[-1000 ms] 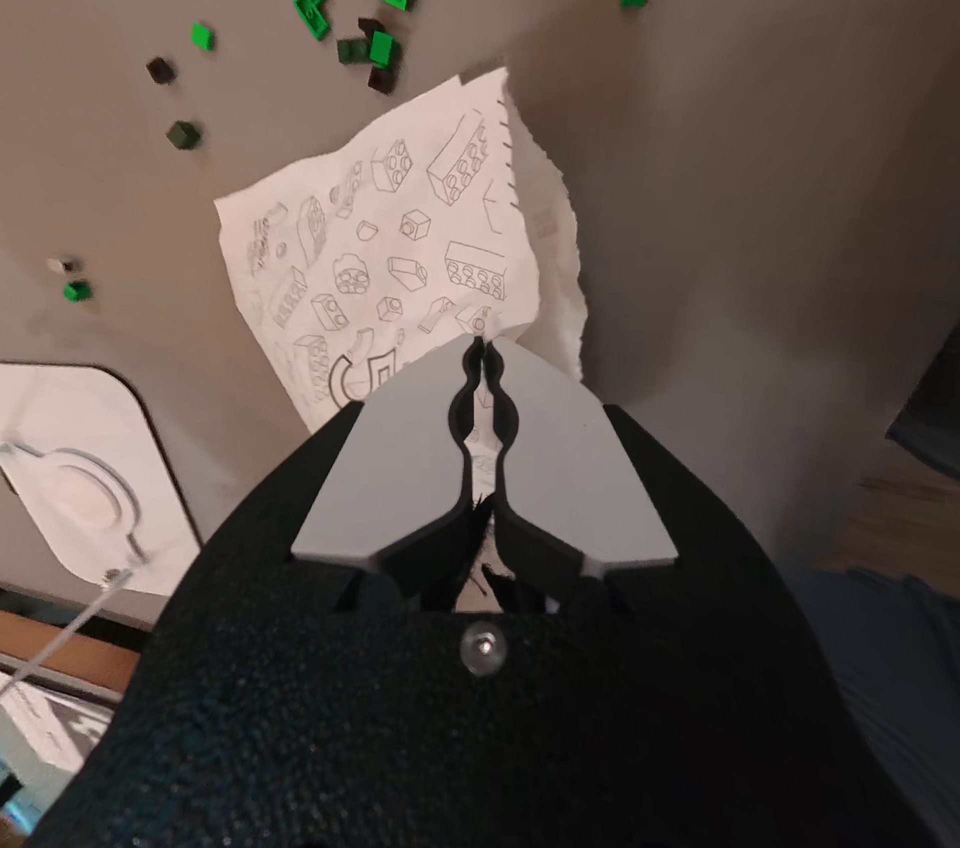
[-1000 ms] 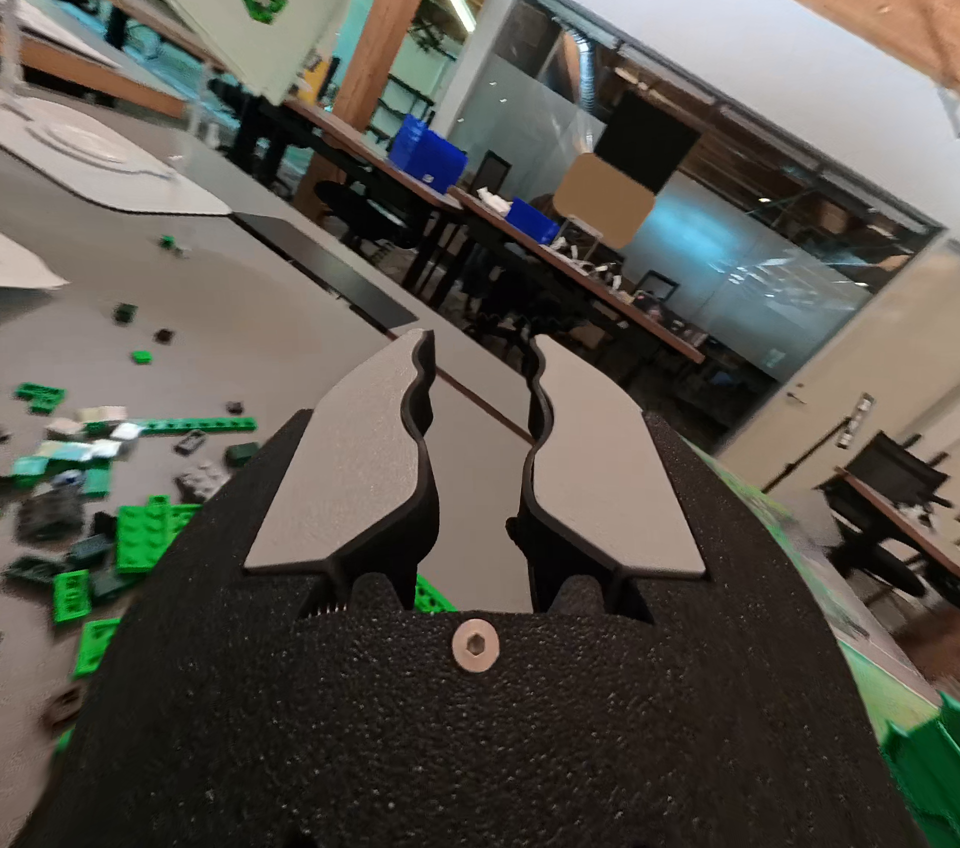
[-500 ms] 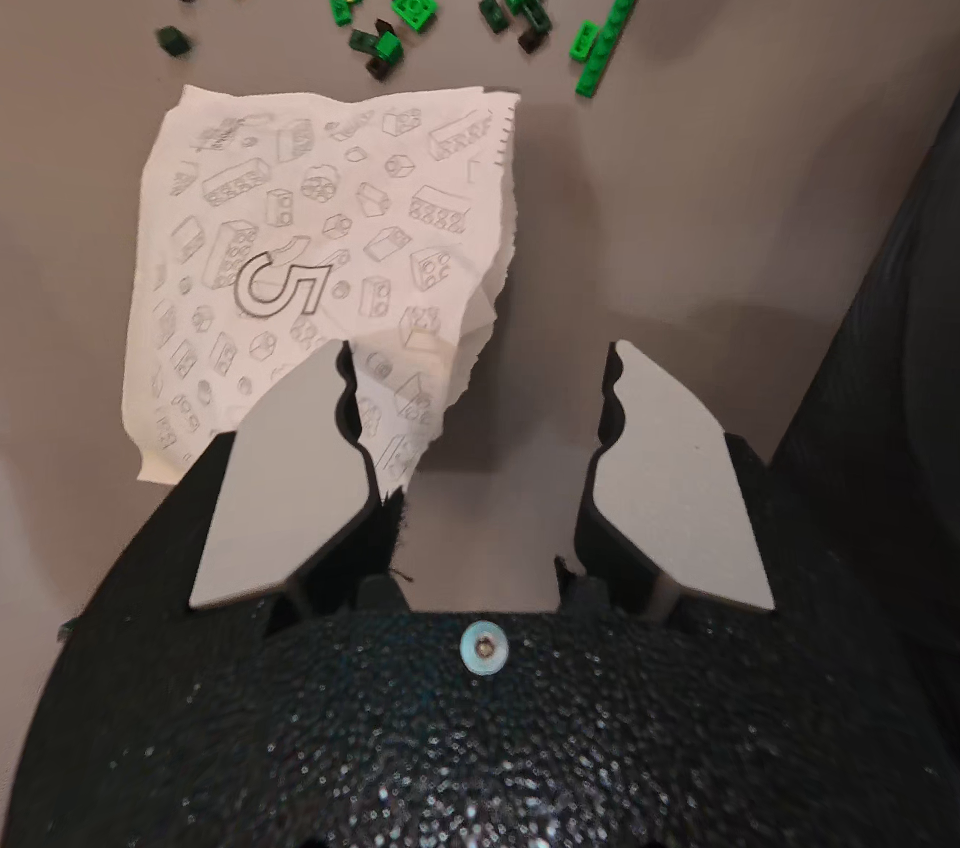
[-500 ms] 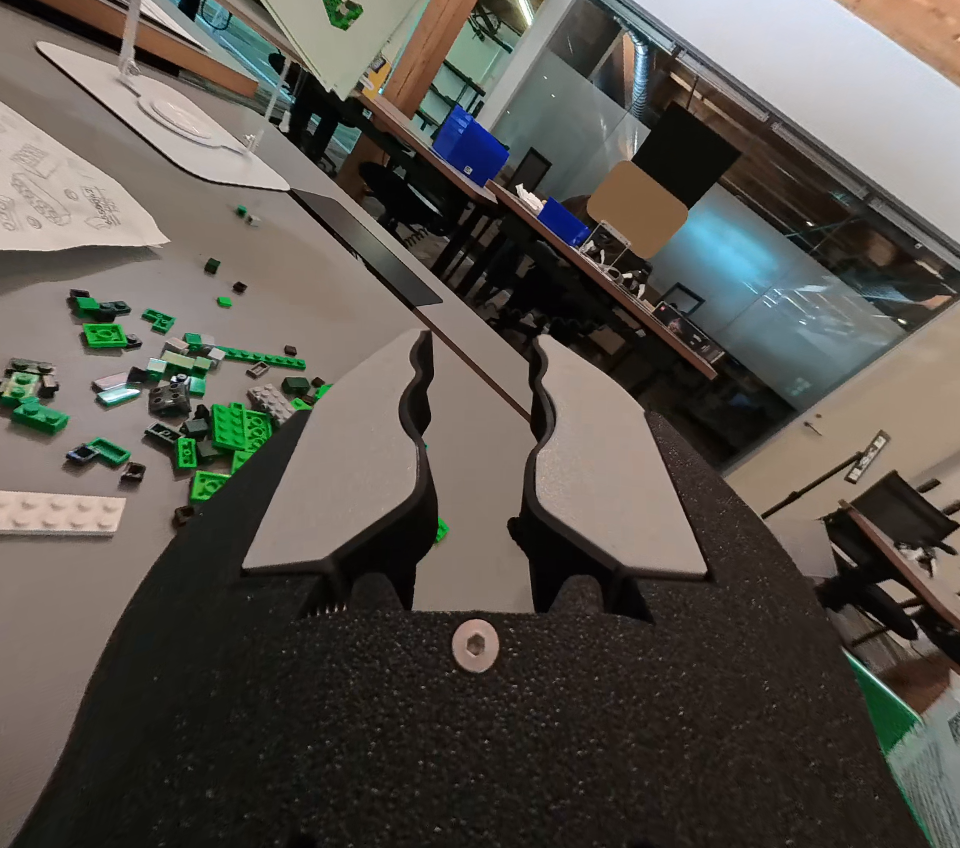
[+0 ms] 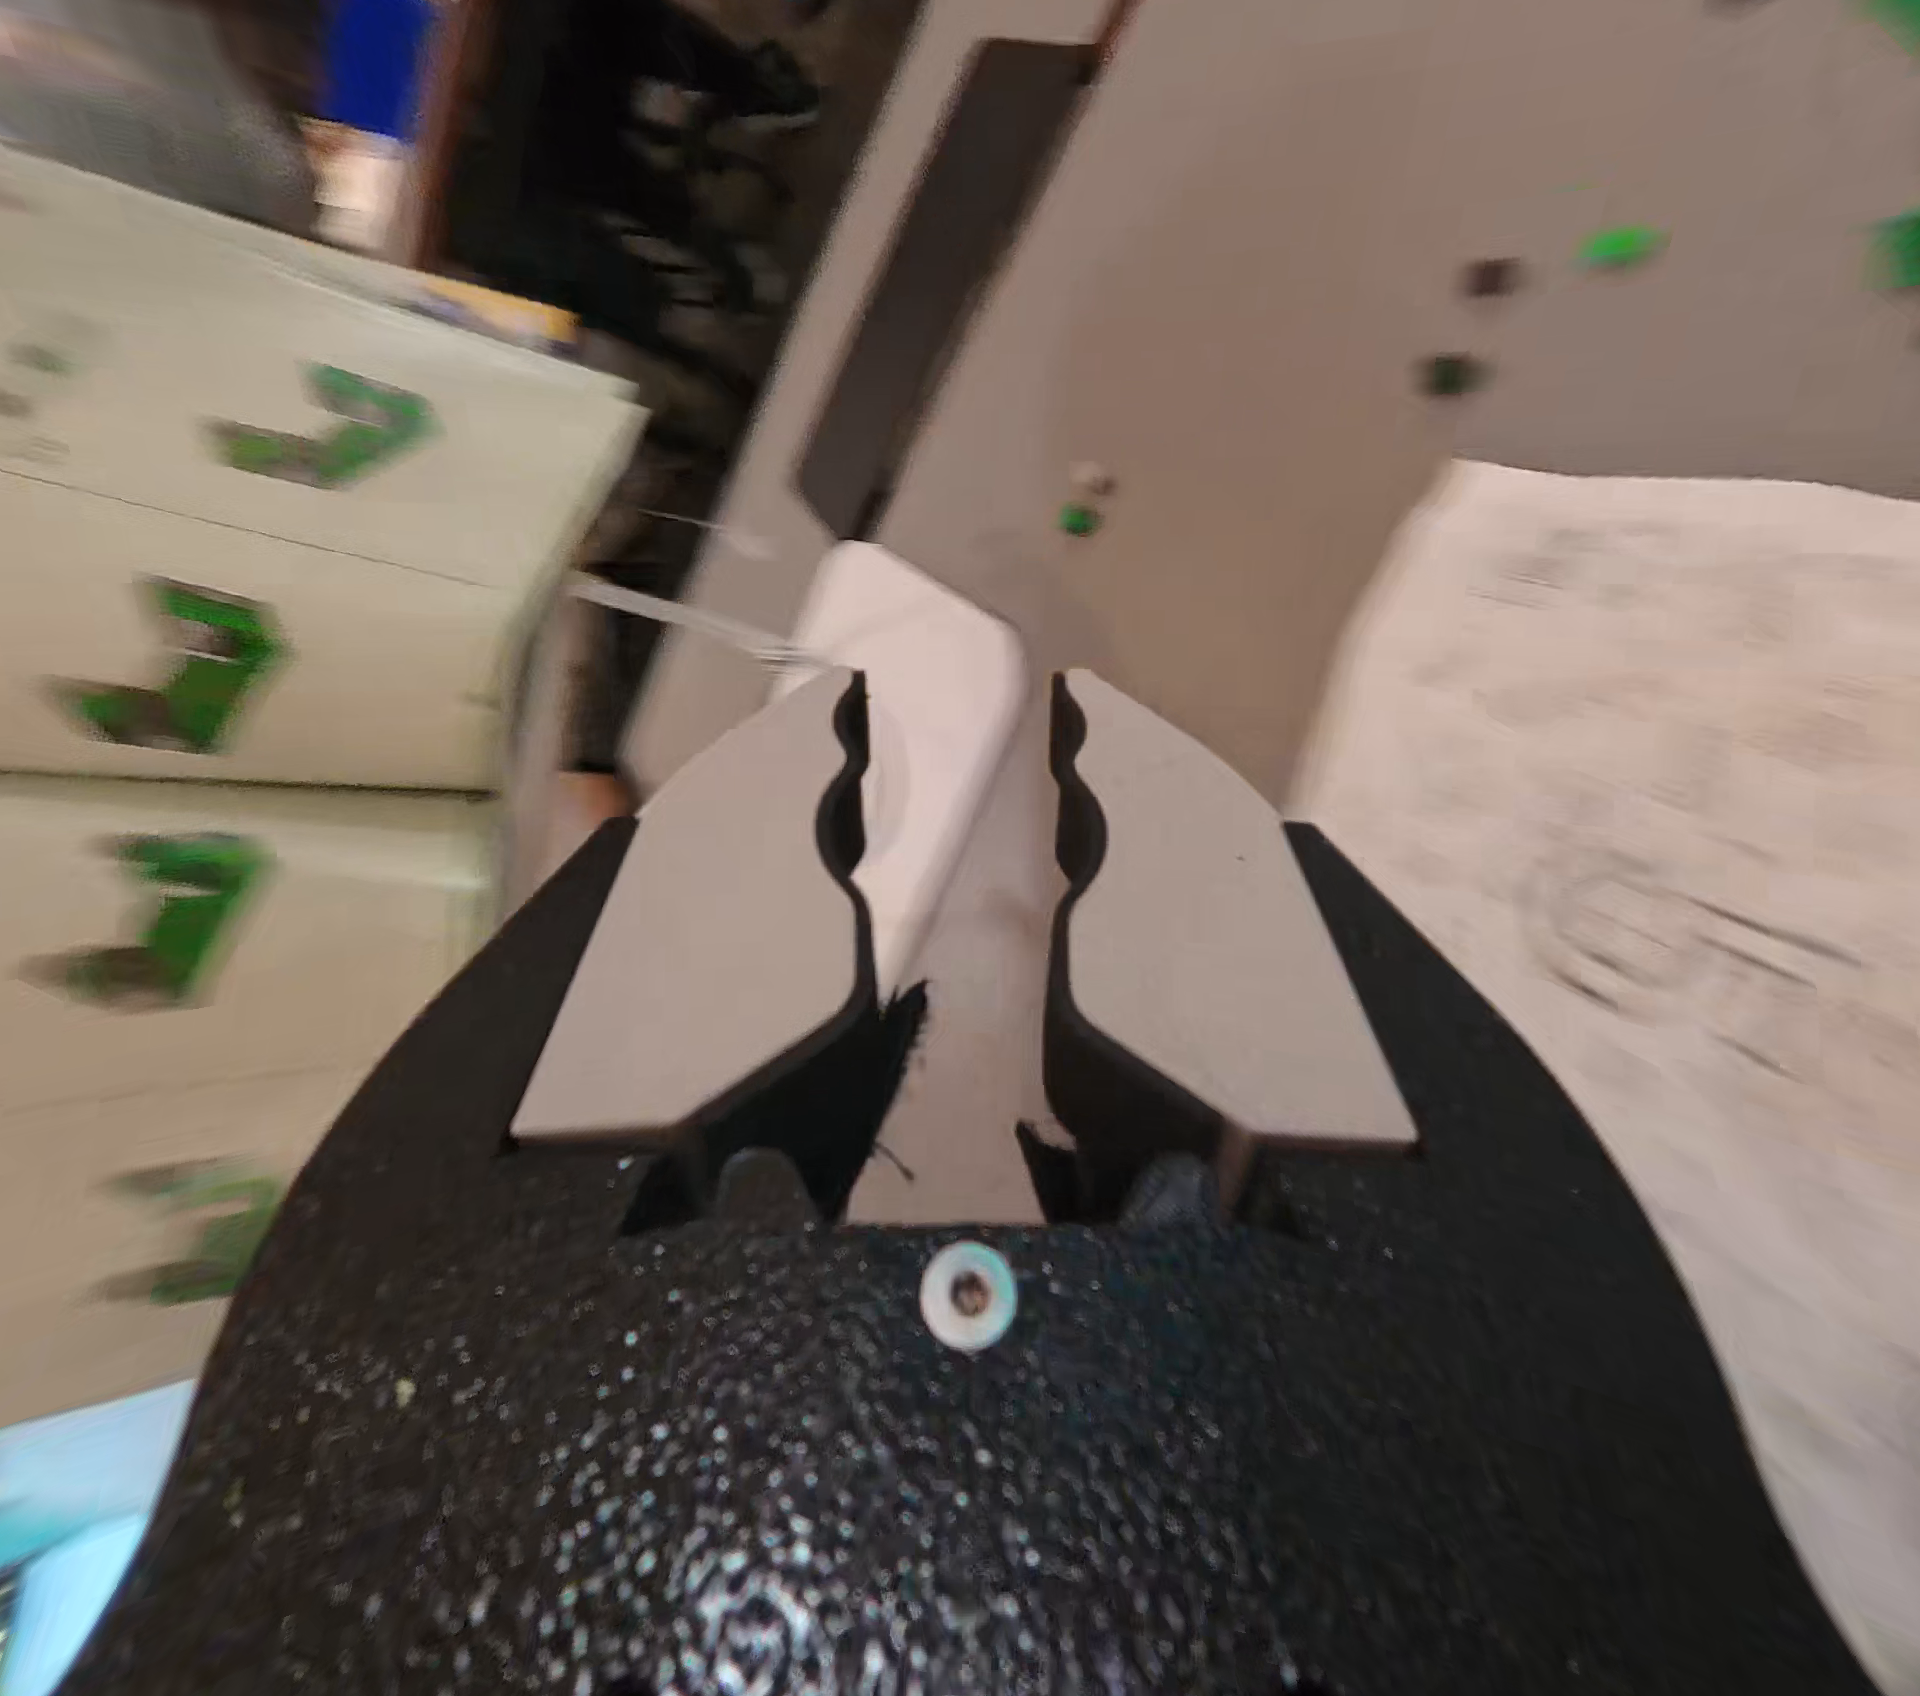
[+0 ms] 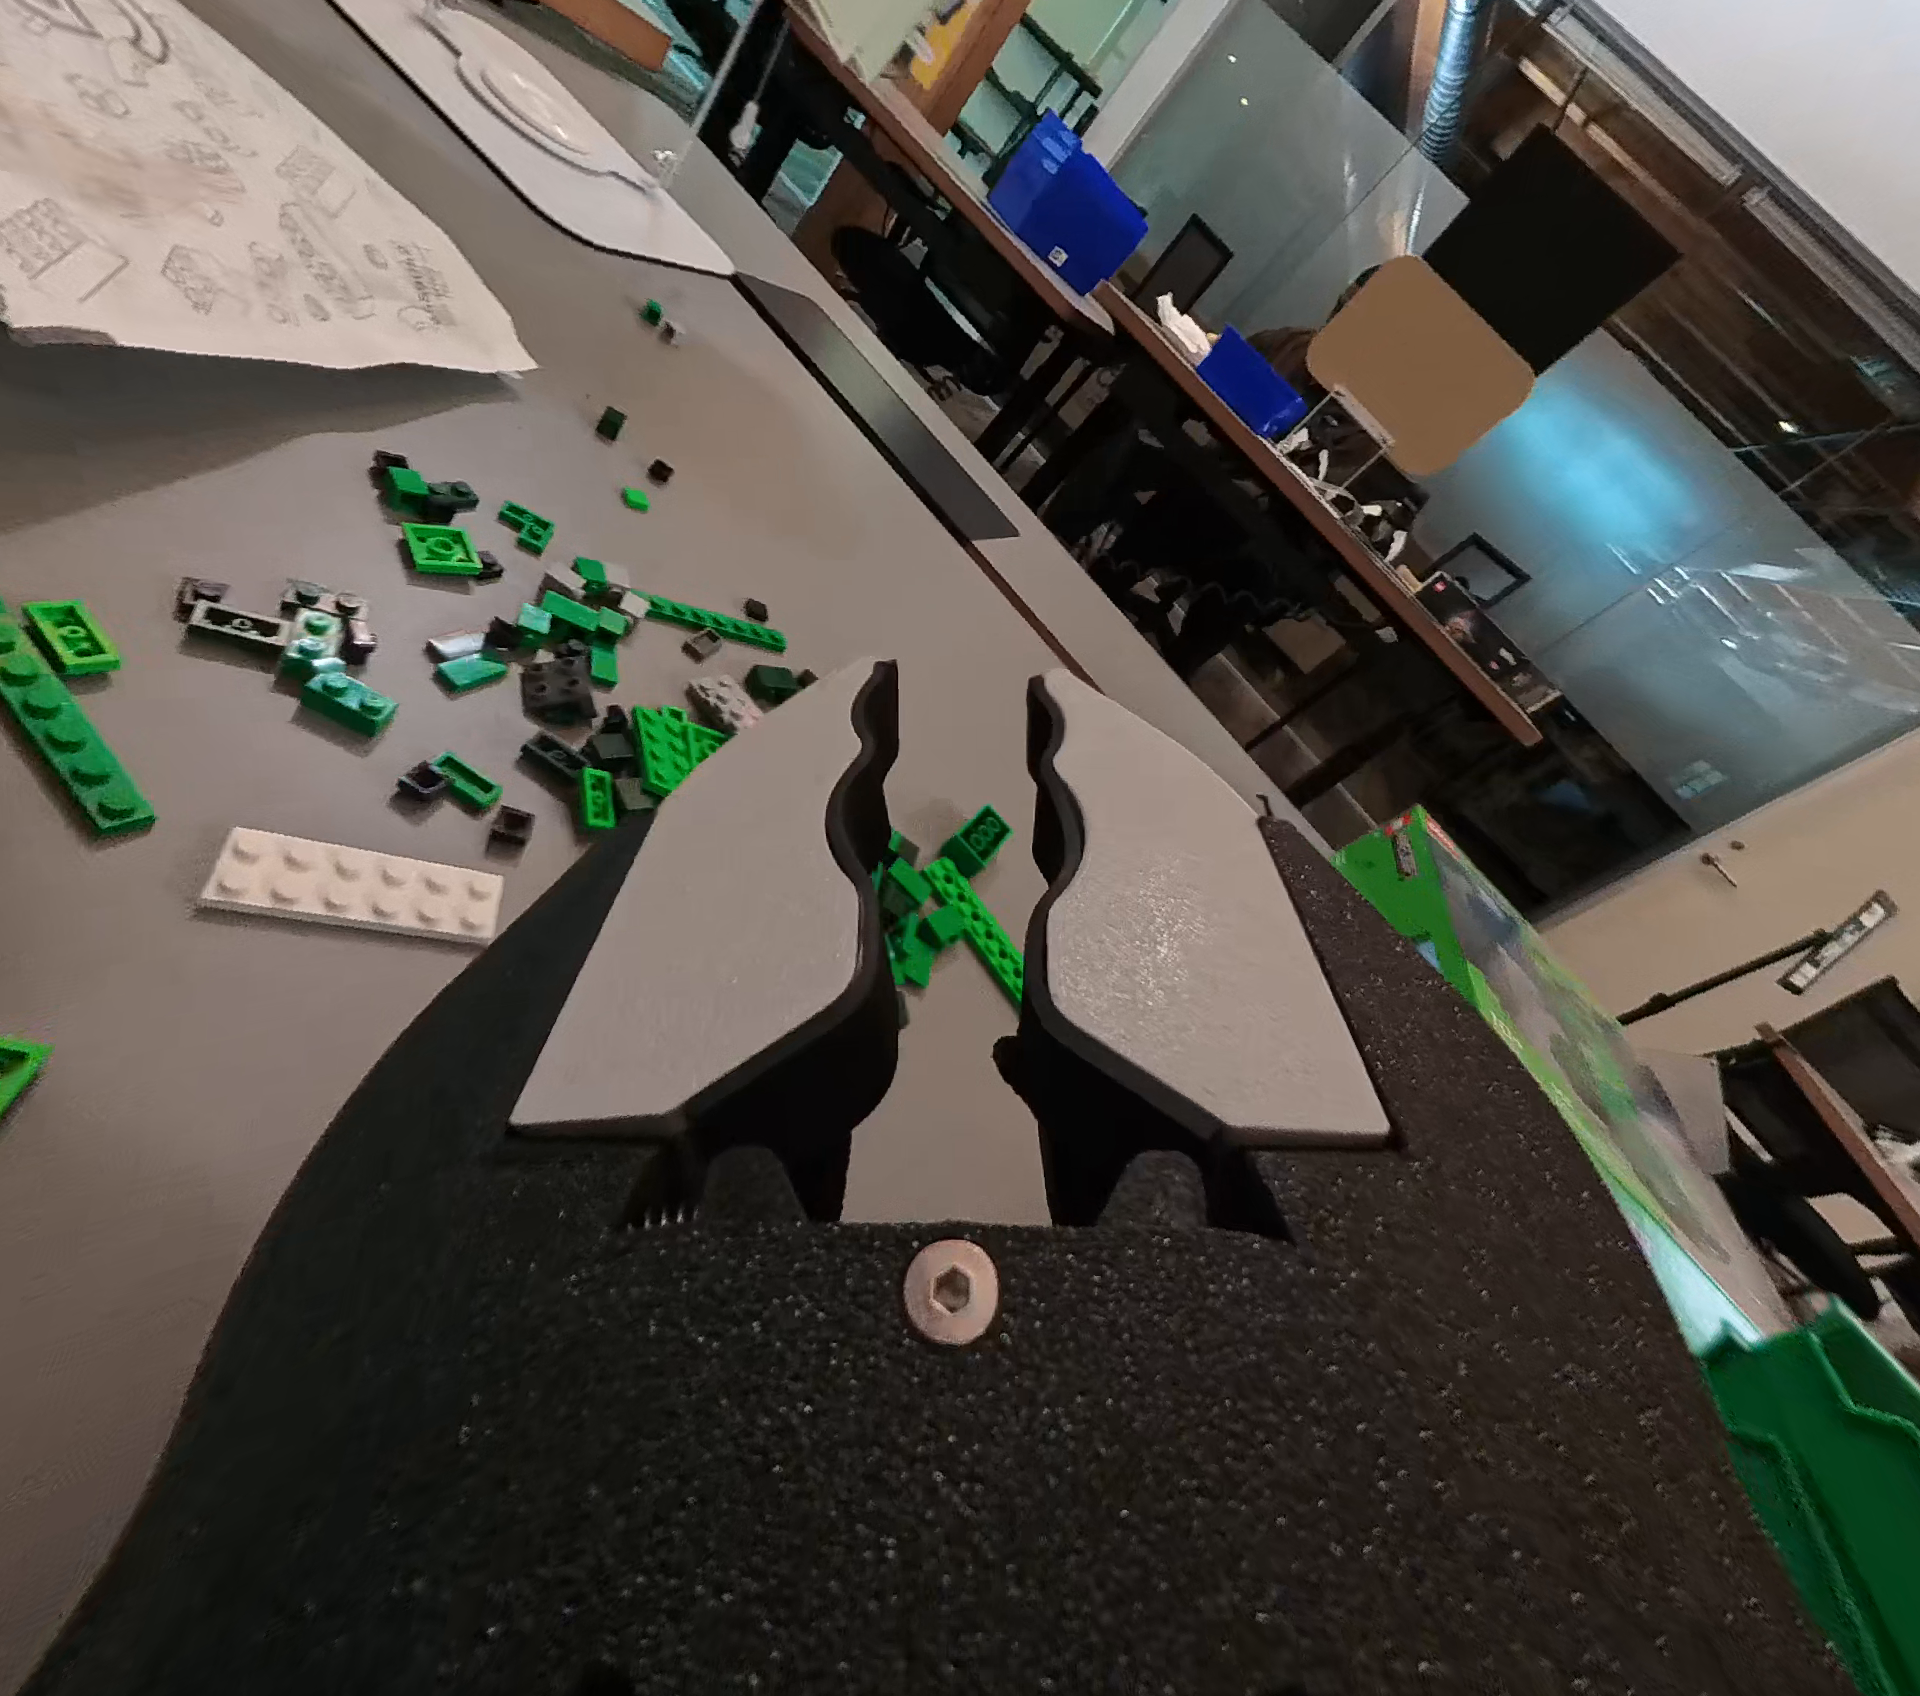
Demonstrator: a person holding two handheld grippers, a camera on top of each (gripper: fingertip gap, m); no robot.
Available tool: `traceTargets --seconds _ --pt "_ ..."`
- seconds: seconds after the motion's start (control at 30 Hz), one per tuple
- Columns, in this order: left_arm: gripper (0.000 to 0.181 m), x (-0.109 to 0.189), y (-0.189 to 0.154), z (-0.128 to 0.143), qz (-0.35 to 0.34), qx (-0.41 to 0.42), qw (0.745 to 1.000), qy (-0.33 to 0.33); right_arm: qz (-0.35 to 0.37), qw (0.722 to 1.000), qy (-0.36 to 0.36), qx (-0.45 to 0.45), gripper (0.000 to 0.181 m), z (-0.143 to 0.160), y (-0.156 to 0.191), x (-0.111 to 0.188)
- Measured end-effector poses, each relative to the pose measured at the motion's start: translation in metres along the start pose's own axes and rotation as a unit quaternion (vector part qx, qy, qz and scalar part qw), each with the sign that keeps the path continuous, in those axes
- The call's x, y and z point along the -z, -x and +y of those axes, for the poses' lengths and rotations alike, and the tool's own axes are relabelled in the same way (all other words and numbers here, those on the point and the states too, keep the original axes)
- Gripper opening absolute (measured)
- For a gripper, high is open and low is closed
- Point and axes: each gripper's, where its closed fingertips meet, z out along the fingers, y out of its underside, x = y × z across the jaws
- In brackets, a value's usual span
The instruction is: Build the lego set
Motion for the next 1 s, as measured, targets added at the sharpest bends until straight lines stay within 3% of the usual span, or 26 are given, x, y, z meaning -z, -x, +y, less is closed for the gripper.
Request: traceTargets --seconds 0.03,0.13,0.33,0.43,0.6,0.7,0.9,1.0 --pt "0.029 -0.011 0.019 -0.007 -0.062 -0.041 0.997 0.006 -0.003 1.000 0.001 0.008 0.022 -0.001 0.004 -0.001" --pt "0.018 -0.034 0.065 -0.027 -0.219 -0.174 0.960 0.023 -0.009 0.999 0.008 0.032 0.021 -0.001 0.013 -0.003" --pt "0.034 -0.096 0.092 -0.014 -0.263 -0.287 0.914 0.112 0.012 0.999 0.009 0.035 0.020 0.000 0.002 0.001" --pt "0.047 -0.116 0.104 -0.004 -0.265 -0.272 0.918 0.114 0.023 0.999 0.007 0.030 0.020 0.000 -0.004 0.003" --pt "0.079 -0.130 0.128 0.012 -0.268 -0.169 0.944 0.086 0.027 0.999 0.014 0.031 0.019 0.003 -0.006 0.002" --pt "0.071 -0.130 0.138 0.018 -0.281 -0.168 0.941 0.083 0.025 0.999 0.020 0.031 0.019 0.006 -0.005 0.001" --pt "0.037 -0.119 0.139 0.005 -0.315 -0.226 0.921 0.045 0.024 0.999 0.029 0.034 0.019 0.011 -0.005 -0.001" --pt "0.024 -0.120 0.137 0.009 -0.308 -0.220 0.924 0.050 0.022 0.999 0.032 0.033 0.019 0.013 -0.004 -0.002"
